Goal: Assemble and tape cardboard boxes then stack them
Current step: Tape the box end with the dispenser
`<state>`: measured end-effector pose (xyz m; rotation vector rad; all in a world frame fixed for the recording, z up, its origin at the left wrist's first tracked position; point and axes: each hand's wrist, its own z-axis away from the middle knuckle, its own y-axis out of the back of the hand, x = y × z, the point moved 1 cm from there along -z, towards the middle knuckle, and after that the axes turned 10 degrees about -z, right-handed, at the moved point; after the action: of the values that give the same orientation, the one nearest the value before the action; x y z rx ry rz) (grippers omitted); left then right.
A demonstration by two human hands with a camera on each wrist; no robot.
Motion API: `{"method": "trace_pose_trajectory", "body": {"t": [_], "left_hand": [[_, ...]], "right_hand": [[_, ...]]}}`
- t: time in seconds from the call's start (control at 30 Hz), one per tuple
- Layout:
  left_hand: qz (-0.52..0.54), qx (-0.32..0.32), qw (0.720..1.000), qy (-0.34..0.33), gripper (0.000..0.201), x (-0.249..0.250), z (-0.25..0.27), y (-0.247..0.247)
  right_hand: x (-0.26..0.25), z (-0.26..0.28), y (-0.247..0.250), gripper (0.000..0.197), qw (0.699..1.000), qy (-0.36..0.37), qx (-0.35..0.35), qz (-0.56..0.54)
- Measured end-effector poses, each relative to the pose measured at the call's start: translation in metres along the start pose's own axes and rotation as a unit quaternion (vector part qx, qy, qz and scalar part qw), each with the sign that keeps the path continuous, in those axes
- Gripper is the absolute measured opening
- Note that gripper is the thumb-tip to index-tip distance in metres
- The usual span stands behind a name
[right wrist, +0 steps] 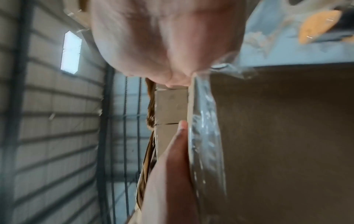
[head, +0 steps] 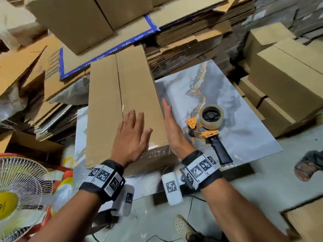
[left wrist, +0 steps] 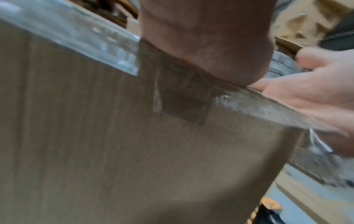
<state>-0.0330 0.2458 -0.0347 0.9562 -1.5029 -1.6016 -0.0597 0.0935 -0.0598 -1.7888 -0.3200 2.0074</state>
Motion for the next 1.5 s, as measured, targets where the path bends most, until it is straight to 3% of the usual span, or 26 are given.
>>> {"method": "trace_pose_trajectory", "body": {"t": [0.03, 0.13, 0.27, 0.4, 0.5, 0.7, 0.8, 0.9, 0.97, 1.0, 1.1, 1.2, 1.3, 1.43, 1.5], "left_hand": [[-0.004, -0.003, 1.000, 0.000, 0.079, -0.001, 0.000, -0.001], [-0.002, -0.012, 1.000, 0.004, 0.082, 0.001, 0.001, -0.001], [0.002, -0.018, 1.000, 0.009, 0.084, 0.002, 0.002, 0.000], [0.001, -0.014, 1.000, 0.004, 0.080, 0.004, 0.000, 0.001], [0.000, -0.015, 1.000, 0.003, 0.078, 0.004, 0.002, 0.000], [-0.005, -0.017, 1.000, 0.001, 0.079, 0.005, -0.001, -0.002], [0.005, -0.028, 1.000, -0.002, 0.082, 0.005, -0.002, 0.000], [0.139, -0.027, 0.990, -0.012, 0.077, -0.010, -0.008, 0.003], [0.324, -0.020, 0.945, 0.026, 0.065, -0.027, -0.010, 0.011], [0.368, -0.005, 0.929, 0.039, 0.061, -0.037, -0.009, 0.013], [0.279, 0.050, 0.959, 0.031, 0.065, -0.062, -0.001, 0.010], [0.124, 0.051, 0.991, 0.018, 0.079, -0.075, 0.009, -0.005], [0.080, 0.037, 0.995, 0.046, 0.079, -0.075, 0.010, -0.011], [0.052, 0.048, 0.997, 0.038, 0.067, -0.063, 0.008, -0.009], [0.039, 0.045, 0.998, 0.036, 0.065, -0.061, 0.007, -0.009]], "right_hand": [[0.006, -0.001, 0.003, 0.078, 1.000, -0.007, 0.006, 0.001], [0.022, -0.003, 0.013, 0.093, 0.999, -0.046, 0.010, 0.001], [0.025, -0.005, 0.022, 0.097, 0.991, -0.096, 0.040, 0.083], [-0.001, -0.002, 0.015, 0.069, 0.999, -0.031, 0.035, -0.003], [0.000, 0.002, 0.004, 0.070, 1.000, -0.015, 0.022, -0.004], [-0.002, 0.002, 0.014, 0.057, 0.988, -0.007, -0.043, 0.145], [-0.010, 0.003, 0.017, 0.062, 0.971, -0.027, -0.060, 0.231], [-0.021, 0.009, 0.014, 0.068, 0.941, -0.027, -0.008, 0.338], [-0.027, 0.018, 0.011, 0.068, 0.929, 0.001, 0.081, 0.361], [-0.028, 0.025, 0.009, 0.066, 0.924, 0.019, 0.132, 0.359], [-0.024, 0.051, -0.006, 0.059, 0.904, 0.031, 0.217, 0.367], [-0.007, 0.071, -0.033, 0.071, 0.894, -0.003, 0.201, 0.400], [0.006, 0.075, -0.039, 0.086, 0.898, 0.001, 0.199, 0.393], [0.001, 0.068, -0.010, 0.054, 0.936, 0.027, 0.198, 0.291], [-0.001, 0.068, -0.003, 0.037, 0.938, 0.047, 0.209, 0.272]]}}
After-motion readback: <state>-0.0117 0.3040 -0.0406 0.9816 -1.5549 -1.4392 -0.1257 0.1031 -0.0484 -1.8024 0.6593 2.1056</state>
